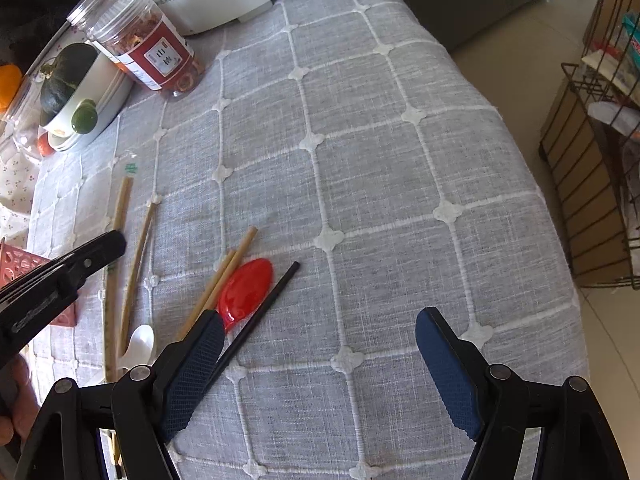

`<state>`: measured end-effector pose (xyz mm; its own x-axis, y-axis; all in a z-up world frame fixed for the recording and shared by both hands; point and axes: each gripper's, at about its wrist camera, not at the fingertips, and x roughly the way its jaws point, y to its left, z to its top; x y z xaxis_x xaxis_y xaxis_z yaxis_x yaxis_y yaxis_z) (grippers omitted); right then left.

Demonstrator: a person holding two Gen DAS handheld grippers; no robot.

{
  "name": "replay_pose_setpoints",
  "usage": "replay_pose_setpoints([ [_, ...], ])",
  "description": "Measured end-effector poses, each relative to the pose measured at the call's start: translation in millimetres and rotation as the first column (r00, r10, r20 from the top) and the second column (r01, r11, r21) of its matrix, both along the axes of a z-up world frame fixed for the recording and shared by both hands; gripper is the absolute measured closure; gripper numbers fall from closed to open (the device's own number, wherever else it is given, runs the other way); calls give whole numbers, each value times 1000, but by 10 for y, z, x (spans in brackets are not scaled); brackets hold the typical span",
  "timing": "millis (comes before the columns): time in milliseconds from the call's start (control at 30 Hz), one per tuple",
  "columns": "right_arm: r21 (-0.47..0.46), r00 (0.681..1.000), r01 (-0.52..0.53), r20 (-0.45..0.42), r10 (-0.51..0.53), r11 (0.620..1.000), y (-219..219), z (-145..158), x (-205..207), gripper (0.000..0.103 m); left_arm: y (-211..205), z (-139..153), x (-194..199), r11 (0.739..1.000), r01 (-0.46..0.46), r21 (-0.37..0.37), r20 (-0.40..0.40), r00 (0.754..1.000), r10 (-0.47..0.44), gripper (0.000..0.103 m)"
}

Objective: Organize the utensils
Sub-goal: 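Lift the wrapped chopsticks with the left tool while the right tool grasps a black chopstick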

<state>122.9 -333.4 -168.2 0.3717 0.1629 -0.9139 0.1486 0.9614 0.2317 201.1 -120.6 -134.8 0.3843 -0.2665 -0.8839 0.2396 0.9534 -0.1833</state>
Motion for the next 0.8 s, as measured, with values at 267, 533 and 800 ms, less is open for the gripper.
replay_pose_setpoints([
  [267,-26,995,-61,-84,59,998,236,-173,67,27,319,455,-741,998,46,-37,134,990,-40,98],
  [533,-80,992,-54,-121,44,995,438,-327,129,38,737,528,-1135,998,27,-48,180,984,-18,98],
  [800,-249,990,-113,-108,88,962,829,-363,101,50,937,547,-1163,995,24,-98,177,984,-6,98],
])
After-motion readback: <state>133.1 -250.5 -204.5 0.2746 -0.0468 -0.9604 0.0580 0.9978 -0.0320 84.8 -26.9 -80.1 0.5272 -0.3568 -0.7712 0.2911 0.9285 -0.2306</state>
